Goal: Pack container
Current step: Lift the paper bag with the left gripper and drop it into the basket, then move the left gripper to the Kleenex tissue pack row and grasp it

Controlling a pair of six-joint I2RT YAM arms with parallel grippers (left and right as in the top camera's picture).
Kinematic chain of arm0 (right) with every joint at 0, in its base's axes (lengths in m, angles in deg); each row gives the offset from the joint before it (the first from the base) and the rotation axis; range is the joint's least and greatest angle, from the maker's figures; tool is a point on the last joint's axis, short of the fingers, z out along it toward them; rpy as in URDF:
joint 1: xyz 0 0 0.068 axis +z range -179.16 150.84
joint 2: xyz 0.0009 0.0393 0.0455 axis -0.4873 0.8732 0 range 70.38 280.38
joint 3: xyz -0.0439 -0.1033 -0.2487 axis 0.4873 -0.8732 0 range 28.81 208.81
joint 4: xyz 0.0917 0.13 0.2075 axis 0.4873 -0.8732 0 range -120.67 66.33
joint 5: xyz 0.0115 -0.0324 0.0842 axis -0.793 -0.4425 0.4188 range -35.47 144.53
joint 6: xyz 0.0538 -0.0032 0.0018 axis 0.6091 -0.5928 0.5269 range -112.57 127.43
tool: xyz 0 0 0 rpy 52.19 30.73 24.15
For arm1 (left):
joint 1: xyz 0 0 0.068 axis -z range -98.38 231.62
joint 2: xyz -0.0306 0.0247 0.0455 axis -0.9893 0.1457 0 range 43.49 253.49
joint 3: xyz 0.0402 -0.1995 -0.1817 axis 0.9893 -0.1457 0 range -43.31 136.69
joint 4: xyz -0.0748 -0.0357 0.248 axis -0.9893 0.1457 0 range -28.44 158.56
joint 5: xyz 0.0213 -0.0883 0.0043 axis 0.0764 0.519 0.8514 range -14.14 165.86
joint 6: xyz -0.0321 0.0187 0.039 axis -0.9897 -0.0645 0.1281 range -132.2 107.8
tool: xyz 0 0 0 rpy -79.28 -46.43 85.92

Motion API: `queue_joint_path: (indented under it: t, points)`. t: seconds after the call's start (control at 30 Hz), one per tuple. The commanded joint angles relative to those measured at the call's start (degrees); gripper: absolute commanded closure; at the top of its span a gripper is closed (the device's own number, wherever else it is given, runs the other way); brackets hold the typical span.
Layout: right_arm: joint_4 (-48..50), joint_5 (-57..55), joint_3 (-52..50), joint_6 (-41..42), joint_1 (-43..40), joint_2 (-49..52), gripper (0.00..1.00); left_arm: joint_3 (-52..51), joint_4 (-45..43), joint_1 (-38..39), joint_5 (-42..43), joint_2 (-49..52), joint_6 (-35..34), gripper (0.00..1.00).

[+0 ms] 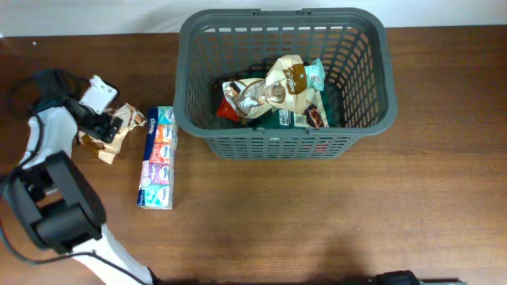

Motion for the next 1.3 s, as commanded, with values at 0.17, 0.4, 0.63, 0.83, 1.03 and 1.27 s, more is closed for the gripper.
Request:
queue_joint_path:
  t: [0.17, 0.4, 0.63, 0.83, 1.03, 1.27]
  points:
    - [5.29, 4.52, -0.24, -0.50, -0.17, 1.25, 0.00, -0.33, -1.49, 0.09, 5.99, 6.36, 6.05, 0.18]
    - [6.45, 7.04, -0.24, -0.50, -0.17, 1.22, 0.23, -0.33, -1.25, 0.09, 9.14, 9.57, 9.16, 0.99]
    - [6.40, 7.02, -0.24, -0.52, -0.17, 1.25, 0.30, 4.44, -1.03, 0.09, 9.68, 6.16, 1.05, 0.99]
    - [5.95, 7.04, -0.26, -0.52, -0.17, 1.25, 0.30, 16.65, -1.70, 0.07, 15.37, -4.00, -3.06, 0.99]
    - [5.75, 8.52, -0.31, -0.52, -0.17, 1.22, 0.30, 30.40, -10.21, 0.28, 36.17, -11.15, -15.08, 0.99]
    - [3.54, 8.87, -0.31, -0.50, -0.17, 1.22, 0.30, 33.40, -20.96, 8.70, 66.82, -12.37, -27.12, 0.98]
